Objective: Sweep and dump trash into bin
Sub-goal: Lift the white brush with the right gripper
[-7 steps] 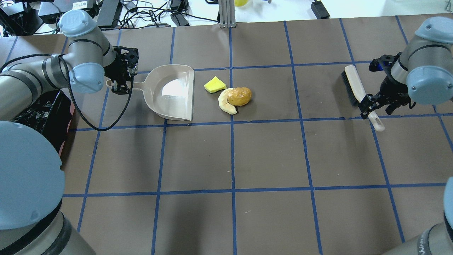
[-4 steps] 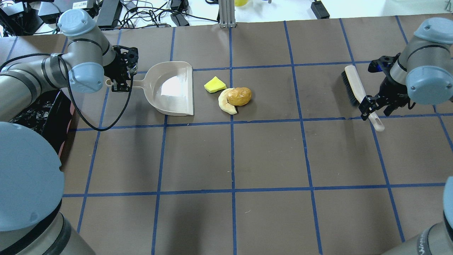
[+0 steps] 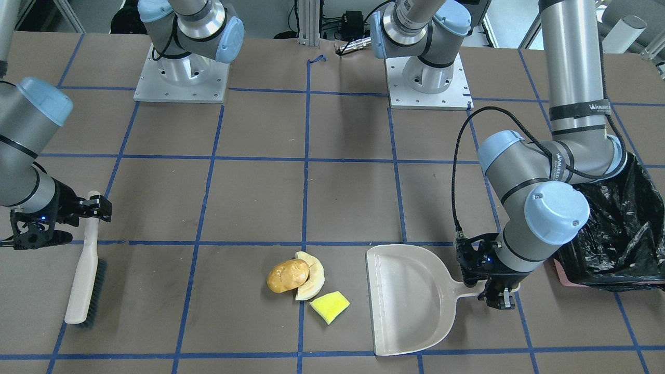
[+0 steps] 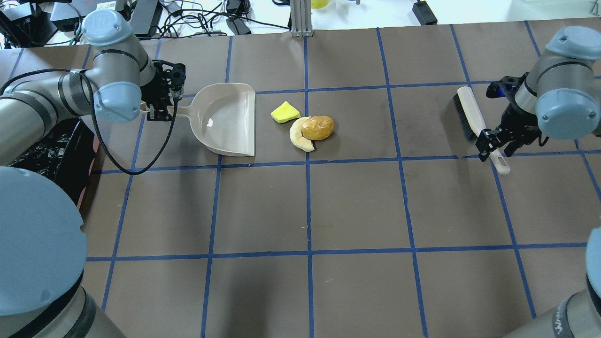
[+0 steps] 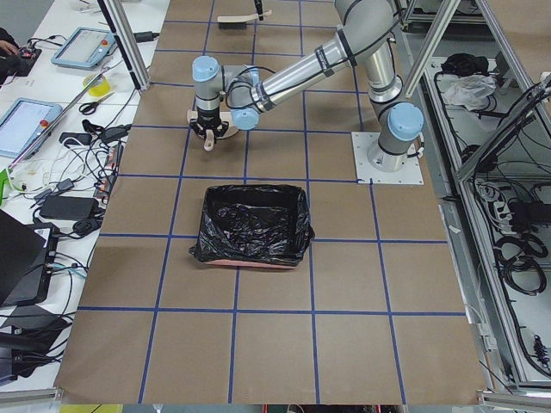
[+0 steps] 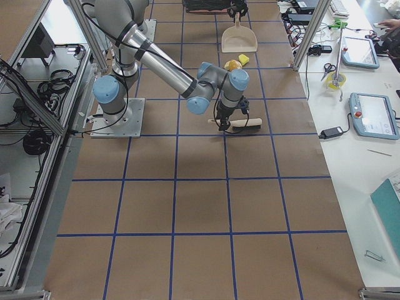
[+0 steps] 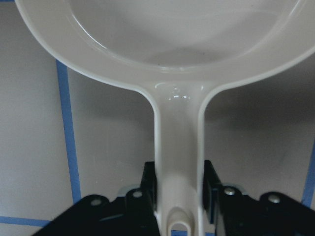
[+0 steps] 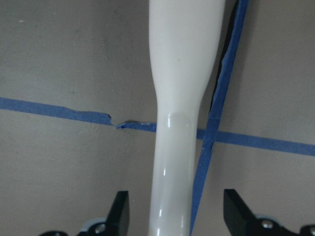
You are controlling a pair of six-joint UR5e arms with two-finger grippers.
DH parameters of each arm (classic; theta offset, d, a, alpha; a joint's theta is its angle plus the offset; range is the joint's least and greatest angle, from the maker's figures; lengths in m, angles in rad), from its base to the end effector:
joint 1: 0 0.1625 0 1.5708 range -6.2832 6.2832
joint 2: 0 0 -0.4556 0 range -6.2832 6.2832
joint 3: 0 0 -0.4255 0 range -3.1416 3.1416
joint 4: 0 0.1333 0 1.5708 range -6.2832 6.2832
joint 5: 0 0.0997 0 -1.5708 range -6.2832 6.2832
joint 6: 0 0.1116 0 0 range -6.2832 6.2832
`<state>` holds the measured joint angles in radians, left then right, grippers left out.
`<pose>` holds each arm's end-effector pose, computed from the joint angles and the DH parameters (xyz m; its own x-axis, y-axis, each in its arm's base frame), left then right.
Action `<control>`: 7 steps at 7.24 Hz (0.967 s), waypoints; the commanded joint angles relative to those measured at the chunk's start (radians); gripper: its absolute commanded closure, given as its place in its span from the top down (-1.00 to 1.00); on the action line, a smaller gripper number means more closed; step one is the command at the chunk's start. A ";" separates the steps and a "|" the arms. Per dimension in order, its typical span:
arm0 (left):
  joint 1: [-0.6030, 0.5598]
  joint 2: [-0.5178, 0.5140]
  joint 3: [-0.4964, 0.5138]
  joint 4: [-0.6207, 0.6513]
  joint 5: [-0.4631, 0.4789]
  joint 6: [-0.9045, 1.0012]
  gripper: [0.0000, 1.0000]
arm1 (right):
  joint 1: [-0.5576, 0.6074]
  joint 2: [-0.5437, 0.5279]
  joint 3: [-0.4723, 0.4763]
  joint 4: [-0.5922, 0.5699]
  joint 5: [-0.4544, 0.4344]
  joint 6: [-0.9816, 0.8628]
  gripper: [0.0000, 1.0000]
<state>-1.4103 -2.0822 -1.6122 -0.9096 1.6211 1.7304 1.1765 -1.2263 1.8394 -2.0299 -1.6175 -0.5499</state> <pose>-0.0148 -0.7077 0.2364 -0.0003 0.9951 -0.0989 0.9978 0.0069 0.0665 -0.1058 -0.5877 0.2210 -0.9870 -0.1553 -0.0408 -0.1598 0.9749 0.1549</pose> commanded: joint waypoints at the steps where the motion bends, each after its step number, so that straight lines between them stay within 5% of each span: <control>1: -0.004 -0.001 0.000 0.001 0.002 0.032 -1.00 | 0.000 0.005 -0.006 -0.001 -0.001 0.010 0.27; 6: -0.006 -0.006 0.000 0.003 0.000 0.035 -1.00 | 0.002 -0.004 -0.008 0.007 0.002 0.011 0.24; 7: -0.006 -0.004 0.000 0.003 0.002 0.035 -1.00 | 0.002 -0.002 -0.009 0.011 0.002 0.010 -0.37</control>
<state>-1.4158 -2.0867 -1.6122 -0.9066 1.6223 1.7667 1.1780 -1.2296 1.8309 -2.0228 -1.6160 -0.5387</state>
